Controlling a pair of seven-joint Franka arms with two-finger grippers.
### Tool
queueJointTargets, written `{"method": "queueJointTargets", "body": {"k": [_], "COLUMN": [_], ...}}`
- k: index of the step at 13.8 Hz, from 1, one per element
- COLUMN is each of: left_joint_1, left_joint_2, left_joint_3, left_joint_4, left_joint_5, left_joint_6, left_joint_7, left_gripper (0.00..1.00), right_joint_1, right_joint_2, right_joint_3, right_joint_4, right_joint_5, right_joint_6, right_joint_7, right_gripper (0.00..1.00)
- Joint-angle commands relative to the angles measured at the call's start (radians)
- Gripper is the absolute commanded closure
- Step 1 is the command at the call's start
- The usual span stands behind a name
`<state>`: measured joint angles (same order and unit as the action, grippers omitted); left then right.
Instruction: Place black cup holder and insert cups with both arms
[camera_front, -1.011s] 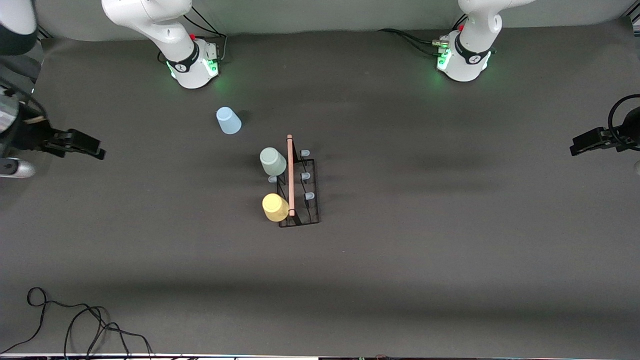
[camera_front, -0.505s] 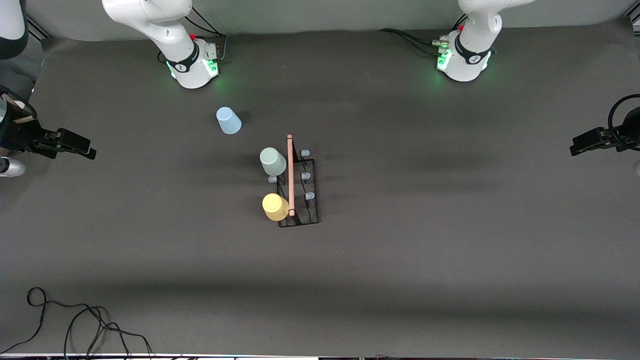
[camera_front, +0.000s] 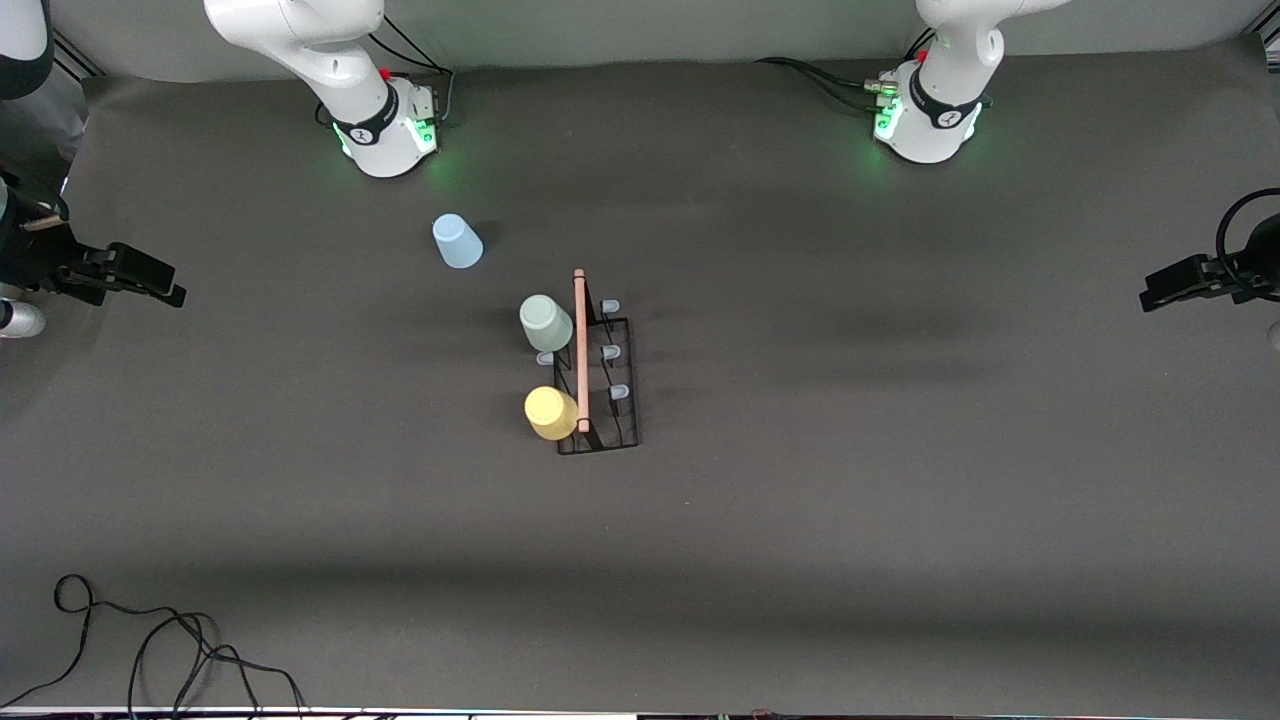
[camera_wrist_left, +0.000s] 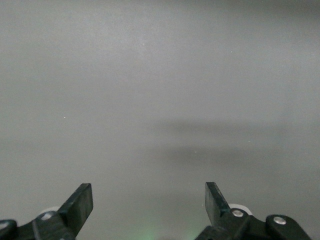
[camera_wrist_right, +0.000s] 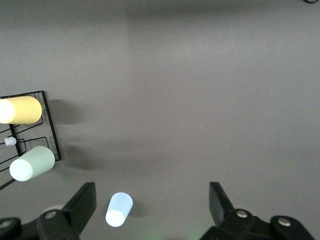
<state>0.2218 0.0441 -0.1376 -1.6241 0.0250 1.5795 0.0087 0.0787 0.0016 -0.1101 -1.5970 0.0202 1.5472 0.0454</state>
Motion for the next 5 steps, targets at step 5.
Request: {"method": "queueJointTargets", "body": {"k": [5], "left_joint_1": [0.008], "left_joint_2": [-0.006], "left_joint_3": [-0.002], "left_joint_4": [0.000], "left_joint_5": [-0.002], "left_joint_6": [-0.001], "left_joint_7": [0.017], "left_gripper": [0.00], "right_joint_1": [0.003], "right_joint_2": [-0.011], "right_joint_3": [0.004], "right_joint_4": [-0.008], "right_joint_5": [-0.025], "right_joint_6": [-0.012], "right_joint_7": [-0.012], "right_gripper": [0.00]}}
